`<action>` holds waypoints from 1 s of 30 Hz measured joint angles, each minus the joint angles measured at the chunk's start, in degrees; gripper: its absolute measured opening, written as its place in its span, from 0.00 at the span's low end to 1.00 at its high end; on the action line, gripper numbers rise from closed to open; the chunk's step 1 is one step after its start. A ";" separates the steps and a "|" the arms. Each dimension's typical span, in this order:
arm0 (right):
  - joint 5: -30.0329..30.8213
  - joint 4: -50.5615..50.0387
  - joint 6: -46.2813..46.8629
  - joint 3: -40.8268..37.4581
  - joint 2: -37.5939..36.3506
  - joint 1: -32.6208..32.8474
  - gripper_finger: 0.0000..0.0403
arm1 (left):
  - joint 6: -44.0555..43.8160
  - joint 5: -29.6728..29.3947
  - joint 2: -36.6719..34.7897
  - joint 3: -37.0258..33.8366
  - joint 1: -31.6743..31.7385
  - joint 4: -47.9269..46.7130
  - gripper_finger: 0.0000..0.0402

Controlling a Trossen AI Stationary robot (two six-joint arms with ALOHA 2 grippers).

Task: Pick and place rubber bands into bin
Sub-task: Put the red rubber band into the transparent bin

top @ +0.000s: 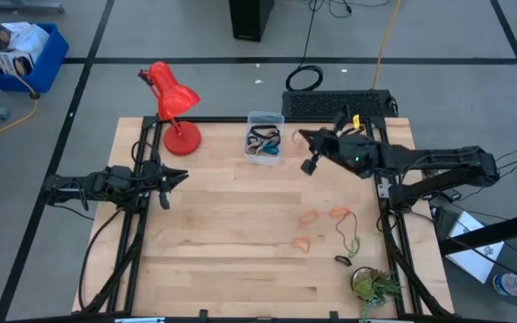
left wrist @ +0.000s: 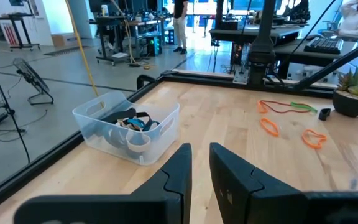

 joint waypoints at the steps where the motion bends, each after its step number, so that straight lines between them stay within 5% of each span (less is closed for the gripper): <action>1: -0.07 2.75 -1.09 0.01 0.34 -0.81 0.00 | 0.02 0.01 -0.01 0.00 0.00 -0.02 0.16; 8: -12.62 19.93 -4.87 0.09 2.92 -7.82 0.00 | -0.15 0.02 -0.01 0.00 0.00 -0.02 0.16; 15: -21.27 25.27 -1.82 0.11 9.25 -12.91 0.00 | -0.96 0.02 -0.01 0.00 0.00 -0.04 0.16; 30: -22.83 24.70 -0.36 0.11 26.00 -15.95 0.00 | -1.72 0.02 0.00 0.00 0.00 -0.04 0.16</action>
